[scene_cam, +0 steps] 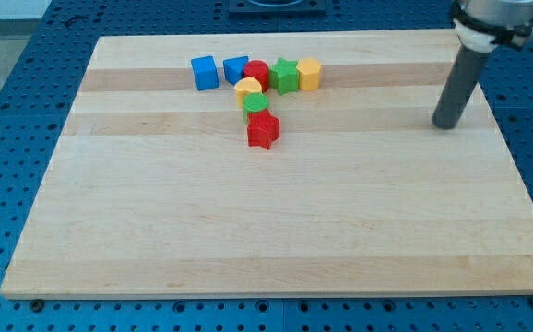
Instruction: Move red circle along with yellow heart slightly down
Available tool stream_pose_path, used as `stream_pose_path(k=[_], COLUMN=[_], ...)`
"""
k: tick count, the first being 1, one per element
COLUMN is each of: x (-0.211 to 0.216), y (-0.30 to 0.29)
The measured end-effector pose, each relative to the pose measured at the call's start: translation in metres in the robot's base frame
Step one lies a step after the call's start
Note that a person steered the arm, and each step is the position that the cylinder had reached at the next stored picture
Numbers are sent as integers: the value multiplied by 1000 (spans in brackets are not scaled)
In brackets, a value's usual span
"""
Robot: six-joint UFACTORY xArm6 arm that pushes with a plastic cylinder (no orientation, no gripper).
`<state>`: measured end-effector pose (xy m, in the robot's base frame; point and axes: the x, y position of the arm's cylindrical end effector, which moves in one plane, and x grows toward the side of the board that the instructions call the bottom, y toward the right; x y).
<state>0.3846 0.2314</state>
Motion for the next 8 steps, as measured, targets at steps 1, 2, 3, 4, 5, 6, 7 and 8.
stream_pose_path(k=[1,2,3,4,5,6,7,8], x=[-48,-93,-134,-153,-148,-129,-127,-126], y=[10,2,-29,-78,-139,-181,-216,-238])
